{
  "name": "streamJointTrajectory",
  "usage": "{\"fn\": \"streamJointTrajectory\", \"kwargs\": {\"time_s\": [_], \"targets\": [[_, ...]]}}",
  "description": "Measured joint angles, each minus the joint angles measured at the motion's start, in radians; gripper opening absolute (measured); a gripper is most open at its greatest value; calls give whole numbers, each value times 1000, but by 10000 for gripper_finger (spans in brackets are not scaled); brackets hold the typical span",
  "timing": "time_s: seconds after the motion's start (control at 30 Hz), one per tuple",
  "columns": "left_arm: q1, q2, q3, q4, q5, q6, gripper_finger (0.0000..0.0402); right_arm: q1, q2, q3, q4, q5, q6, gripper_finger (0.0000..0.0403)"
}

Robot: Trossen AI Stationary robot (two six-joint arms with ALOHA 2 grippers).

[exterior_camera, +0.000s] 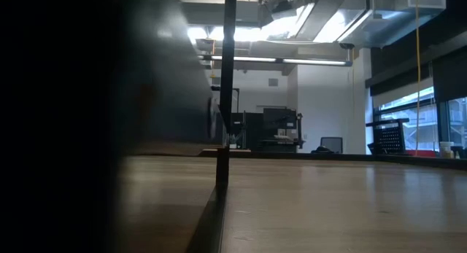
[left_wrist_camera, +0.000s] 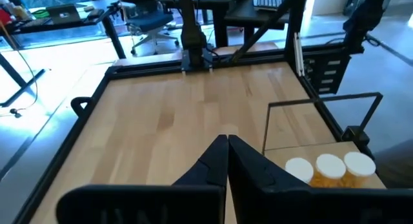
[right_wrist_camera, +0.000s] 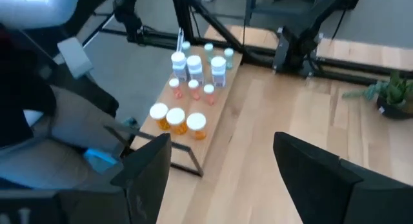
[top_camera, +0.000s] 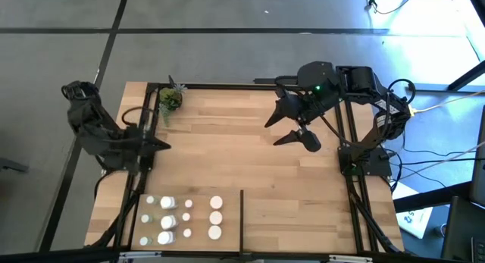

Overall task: Pick and place medicine bottles onto shelf by color
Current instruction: Return to Home Position

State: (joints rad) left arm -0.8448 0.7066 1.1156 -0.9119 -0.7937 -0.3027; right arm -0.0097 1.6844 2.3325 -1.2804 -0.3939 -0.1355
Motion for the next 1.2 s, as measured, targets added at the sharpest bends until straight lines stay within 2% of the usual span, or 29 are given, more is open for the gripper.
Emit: {"fn": "streamJointTrajectory", "kwargs": {"time_s": [0.37, 0.63, 0.73, 0.87, 1.1, 1.13, 1.2], "targets": [[0, -35, 0, -43, 0, 0, 1, 0, 2, 0, 13, 0, 126, 275], [0, -35, 0, -51, 0, 0, 1, 0, 3, 0, 31, 3, 132, 275], [0, -47, -1, -61, 0, -1, 1, 1, 3, 0, 34, 83, 158, 266], [0, -66, -1, -65, -1, 0, 1, 20, 3, 0, 16, 197, 129, 213], [0, -128, -51, -43, -1, -5, 1, 24, -28, 0, -118, 185, -1, 39], [0, -143, -67, -26, -1, -5, 1, 19, -39, 0, -127, 164, -3, 20], [0, -176, -97, -6, 0, -4, 1, 16, -64, 0, -126, 120, -4, 11]]}}
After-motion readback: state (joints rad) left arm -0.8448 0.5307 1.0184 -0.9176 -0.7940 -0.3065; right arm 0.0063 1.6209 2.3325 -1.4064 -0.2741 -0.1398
